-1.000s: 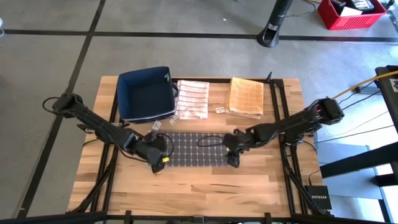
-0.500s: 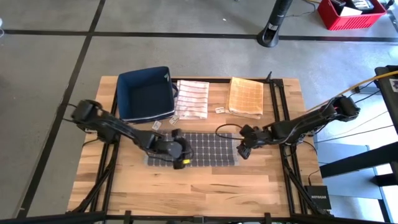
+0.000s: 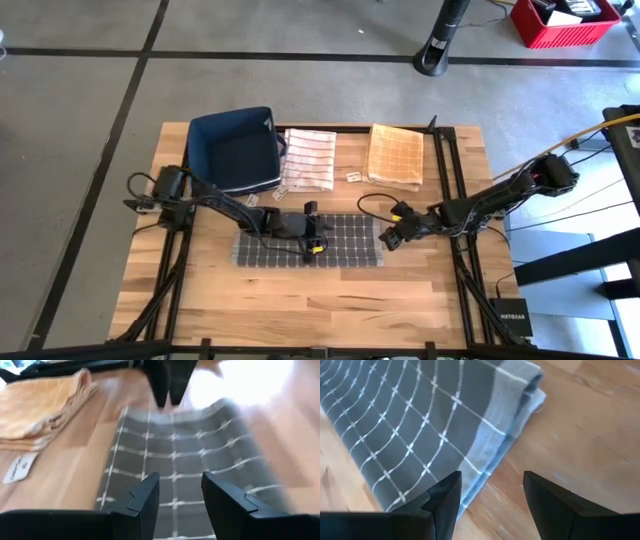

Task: Fold towel
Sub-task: Fold the gray towel

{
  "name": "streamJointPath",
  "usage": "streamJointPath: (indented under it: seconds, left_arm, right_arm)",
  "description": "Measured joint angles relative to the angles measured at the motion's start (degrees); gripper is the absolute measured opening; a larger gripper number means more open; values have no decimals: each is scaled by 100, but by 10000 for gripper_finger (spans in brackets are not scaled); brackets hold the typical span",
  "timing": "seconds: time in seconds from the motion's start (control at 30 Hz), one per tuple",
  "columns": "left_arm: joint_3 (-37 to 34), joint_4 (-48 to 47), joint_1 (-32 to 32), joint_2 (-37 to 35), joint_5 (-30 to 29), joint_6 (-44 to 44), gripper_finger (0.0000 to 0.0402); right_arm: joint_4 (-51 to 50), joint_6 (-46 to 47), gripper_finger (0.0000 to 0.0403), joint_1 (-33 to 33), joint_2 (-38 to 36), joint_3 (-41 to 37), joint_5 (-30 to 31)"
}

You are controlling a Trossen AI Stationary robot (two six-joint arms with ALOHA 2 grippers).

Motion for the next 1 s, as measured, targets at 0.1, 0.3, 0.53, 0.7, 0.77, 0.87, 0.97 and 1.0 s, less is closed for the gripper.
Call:
streamJointPath:
  seconds: [0.1,0.3,0.53,0.7,0.77,0.87,0.97,1.0]
  left_arm:
    - [52,368,57,460,-6,140,141]
    - [503,369,45,1202,447,-135,141]
    - [1043,-177,51,1531,609,-161,140]
    - [1104,-248,52,1540,608,-29,140]
    - [1104,-253,57,1542,613,21,140]
    - [1102,-265,57,1542,616,36,140]
    - [1100,-276,55,1545,616,43,140]
    - [1099,-283,55,1547,615,39,140]
  right_arm:
    - [23,60,215,0,76,5,41]
    - [260,214,215,0,310,9,41]
    - [983,447,215,0,981,32,73]
    - [1382,453,215,-2,1118,22,41]
    - [1481,438,215,0,1129,12,65]
    - [1713,298,213,0,1143,2,64]
    - [1870,169,200,0,1153,-4,71]
    - [1909,154,193,0,1155,-4,68]
